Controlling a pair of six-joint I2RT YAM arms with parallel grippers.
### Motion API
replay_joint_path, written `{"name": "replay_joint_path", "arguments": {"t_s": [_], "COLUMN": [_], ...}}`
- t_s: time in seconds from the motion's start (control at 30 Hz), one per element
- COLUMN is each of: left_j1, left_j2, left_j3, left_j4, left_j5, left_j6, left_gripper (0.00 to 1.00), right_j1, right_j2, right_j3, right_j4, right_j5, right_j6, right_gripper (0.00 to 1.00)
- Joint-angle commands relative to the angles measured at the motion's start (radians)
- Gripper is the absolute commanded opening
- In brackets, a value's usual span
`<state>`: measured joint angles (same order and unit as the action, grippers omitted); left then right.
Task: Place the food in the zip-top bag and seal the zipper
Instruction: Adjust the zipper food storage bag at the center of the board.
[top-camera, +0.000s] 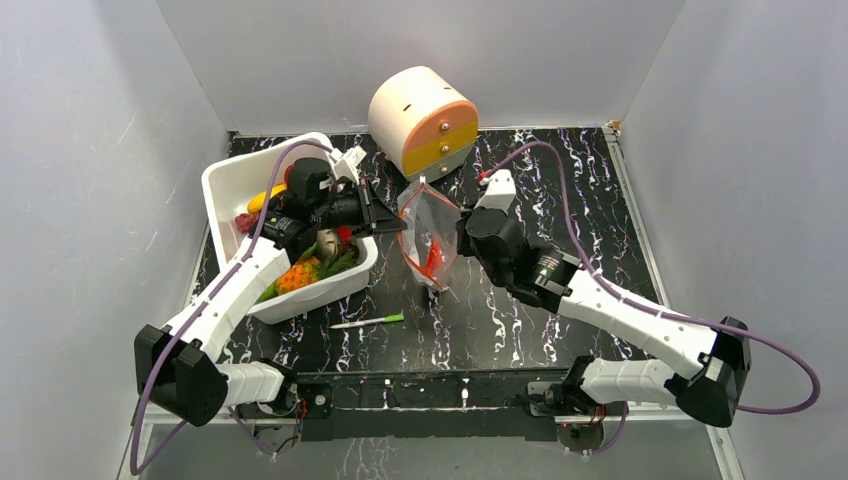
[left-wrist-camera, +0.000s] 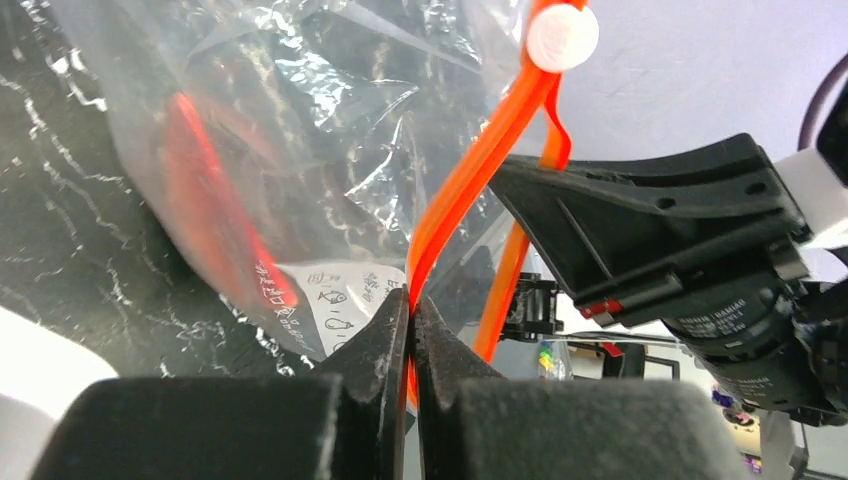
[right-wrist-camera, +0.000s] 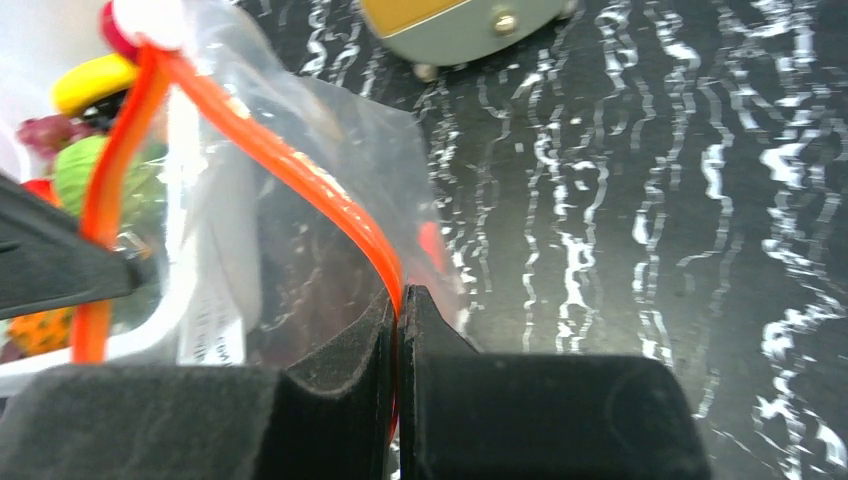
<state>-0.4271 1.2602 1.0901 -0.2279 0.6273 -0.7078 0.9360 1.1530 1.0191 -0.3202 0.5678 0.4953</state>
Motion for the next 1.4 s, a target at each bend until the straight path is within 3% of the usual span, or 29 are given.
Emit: {"name": "replay_joint_path", "arguments": {"t_s": [0.0,0.1,0.17,0.37,0.6,0.67,0.83,0.97,1.03,1.17,1.37], "left_j1": [-0.020,-0.051,-0.073,-0.091,-0.091,-0.090,-0.091,-0.090,-0.091,-0.091,-0.089], "left_j2": [-0.021,0.025,0.050,0.087,0.104,0.104,0.063,0.039,0.030,0.002,-0.016], "left_j3": [-0.003,-0.006,-0.005,-0.019,-0.026,-0.028,0.010,0.087,0.128,0.151,0.161], "left_j4": [0.145,0.156,0.164,0.127,0.020,0.010,-0.076,-0.213,-0.268,-0.331,-0.426], "left_j5": [0.060,0.053,0.046,-0.054,-0.128,-0.134,-0.192,-0.279,-0.328,-0.436,-0.594], "left_j6": [-0.077,-0.077,-0.068,0.008,0.098,0.105,0.152,0.184,0.198,0.220,0.262], "left_gripper": [0.00,0.00,0.00,0.00,0.11,0.18,0.48,0.62,0.77,0.98,0.98], "right_j1": [-0.002,-0.002,0.000,-0.001,0.000,0.000,0.000,0.000,-0.001,-0.001,-0.002], "right_j2": [-0.044,-0.048,-0.060,-0.076,-0.062,-0.050,-0.039,-0.053,-0.055,-0.061,-0.065], "right_j3": [0.110,0.182,0.181,0.039,-0.114,-0.124,-0.125,-0.134,-0.131,-0.114,-0.088], "right_j4": [-0.138,-0.237,-0.208,-0.073,0.038,0.050,0.077,0.099,0.092,0.067,0.029], "right_j5": [0.222,0.201,0.110,0.036,-0.018,-0.021,-0.044,-0.059,-0.060,-0.060,-0.030], "right_j6": [-0.021,0.038,0.047,0.076,0.121,0.121,0.117,0.105,0.101,0.090,0.071], "right_gripper": [0.00,0.00,0.00,0.00,0.00,0.00,0.00,0.00,0.00,0.00,0.00]}}
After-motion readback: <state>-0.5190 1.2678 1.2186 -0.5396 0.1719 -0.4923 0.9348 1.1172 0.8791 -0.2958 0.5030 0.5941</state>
